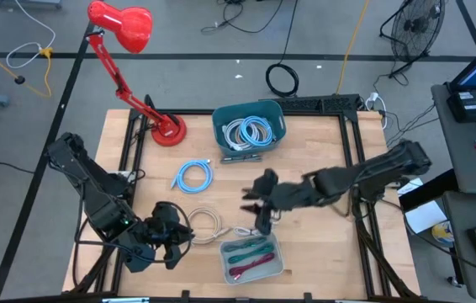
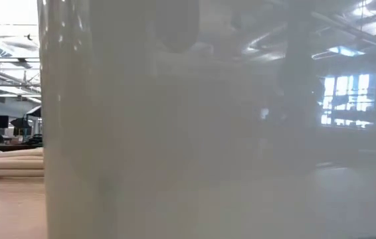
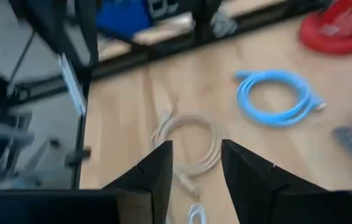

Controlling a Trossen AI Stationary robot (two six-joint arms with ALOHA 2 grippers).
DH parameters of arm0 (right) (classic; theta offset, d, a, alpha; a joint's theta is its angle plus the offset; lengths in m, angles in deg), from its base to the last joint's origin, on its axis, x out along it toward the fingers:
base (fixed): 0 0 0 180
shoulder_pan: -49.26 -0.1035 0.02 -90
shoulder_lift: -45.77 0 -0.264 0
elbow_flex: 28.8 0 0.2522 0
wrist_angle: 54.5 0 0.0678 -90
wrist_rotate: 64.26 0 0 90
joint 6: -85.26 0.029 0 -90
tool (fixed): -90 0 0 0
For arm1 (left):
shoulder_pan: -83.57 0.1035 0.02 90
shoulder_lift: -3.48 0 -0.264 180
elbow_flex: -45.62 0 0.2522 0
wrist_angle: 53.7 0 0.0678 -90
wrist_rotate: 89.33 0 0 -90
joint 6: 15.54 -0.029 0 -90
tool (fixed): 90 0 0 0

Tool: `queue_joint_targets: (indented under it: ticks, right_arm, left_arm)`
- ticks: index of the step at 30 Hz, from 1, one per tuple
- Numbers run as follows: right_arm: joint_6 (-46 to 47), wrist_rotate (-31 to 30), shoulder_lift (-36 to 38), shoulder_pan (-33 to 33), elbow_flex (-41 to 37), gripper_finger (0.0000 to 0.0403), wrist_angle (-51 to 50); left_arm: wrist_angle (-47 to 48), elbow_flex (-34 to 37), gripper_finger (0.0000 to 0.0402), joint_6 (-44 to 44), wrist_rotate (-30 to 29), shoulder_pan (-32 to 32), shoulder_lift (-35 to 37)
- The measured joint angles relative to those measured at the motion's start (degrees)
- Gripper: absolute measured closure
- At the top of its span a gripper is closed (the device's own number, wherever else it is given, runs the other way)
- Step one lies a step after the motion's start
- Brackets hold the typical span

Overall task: Pick & Place USB Port
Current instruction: Put the blue hdmi cable into the green bin

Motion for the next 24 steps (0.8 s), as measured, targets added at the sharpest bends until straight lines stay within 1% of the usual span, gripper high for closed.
queue_joint_targets:
  ticks: [2,4,6,10,12,14,17,20,24]
  right_arm:
    - [0.10,-0.70,2.21,0.96,0.00,0.0278,-0.84]
    - [2.30,-1.15,3.99,1.95,0.00,0.0280,-4.05]
    - [5.37,-2.03,5.15,3.13,0.00,0.0282,-9.18]
    - [6.00,-2.38,5.92,5.12,-0.04,0.0282,-21.08]
    - [6.03,-2.19,5.92,6.08,-0.04,0.0282,-25.79]
    - [6.03,-2.14,5.92,6.97,-0.14,0.0282,-29.56]
    - [5.37,-2.15,5.95,8.37,-1.30,0.0282,-30.93]
    - [4.68,-2.12,5.90,9.68,-2.93,0.0282,-31.92]
    - [7.57,-1.47,5.92,11.07,-5.53,0.0282,-32.40]
  left_arm:
    - [0.00,0.00,0.0325,0.01,-0.03,0.84,0.00]
    - [0.00,0.00,0.0325,0.02,-0.02,1.97,-0.02]
    - [0.00,0.00,0.0325,-0.11,-0.02,3.35,-0.02]
    - [0.44,0.00,0.0325,-2.07,0.47,7.24,-0.02]
    - [2.27,0.00,0.0325,-3.47,0.97,9.98,-0.02]
    - [5.69,0.00,0.0325,-4.14,3.12,13.46,-0.02]
    - [11.86,0.00,0.0325,-4.84,8.95,19.70,-0.02]
    - [16.43,0.00,0.0325,-8.81,13.45,25.57,-0.02]
    - [20.28,0.00,0.0325,-15.31,16.63,32.24,-0.02]
